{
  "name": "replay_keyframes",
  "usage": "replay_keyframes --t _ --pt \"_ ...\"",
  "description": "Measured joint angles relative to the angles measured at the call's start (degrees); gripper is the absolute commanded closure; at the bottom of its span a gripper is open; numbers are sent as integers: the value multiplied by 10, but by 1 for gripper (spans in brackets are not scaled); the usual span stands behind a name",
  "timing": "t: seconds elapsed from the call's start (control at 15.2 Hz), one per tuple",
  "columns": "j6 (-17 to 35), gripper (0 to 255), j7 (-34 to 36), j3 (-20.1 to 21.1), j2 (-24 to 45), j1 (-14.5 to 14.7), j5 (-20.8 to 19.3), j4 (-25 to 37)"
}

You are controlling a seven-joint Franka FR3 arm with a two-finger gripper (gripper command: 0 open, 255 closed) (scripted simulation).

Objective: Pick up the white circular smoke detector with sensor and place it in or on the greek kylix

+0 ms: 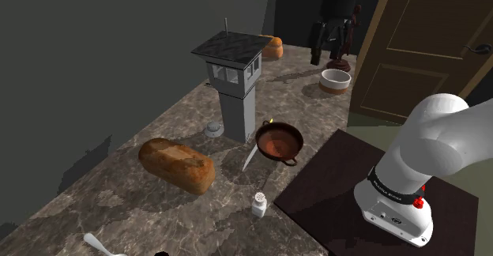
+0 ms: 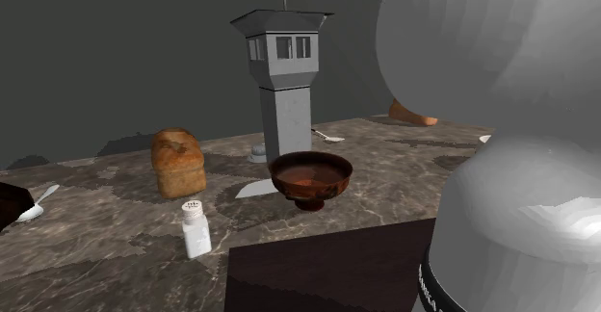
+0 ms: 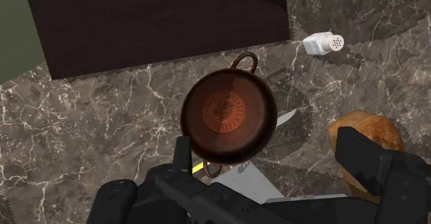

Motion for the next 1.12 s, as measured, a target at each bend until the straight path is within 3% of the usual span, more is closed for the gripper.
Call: replay_keyframes --t 0.33,1.12 --pt "58 0 13 17 39 5 8 -15" --pt "275 0 64 75 257 19 14 4"
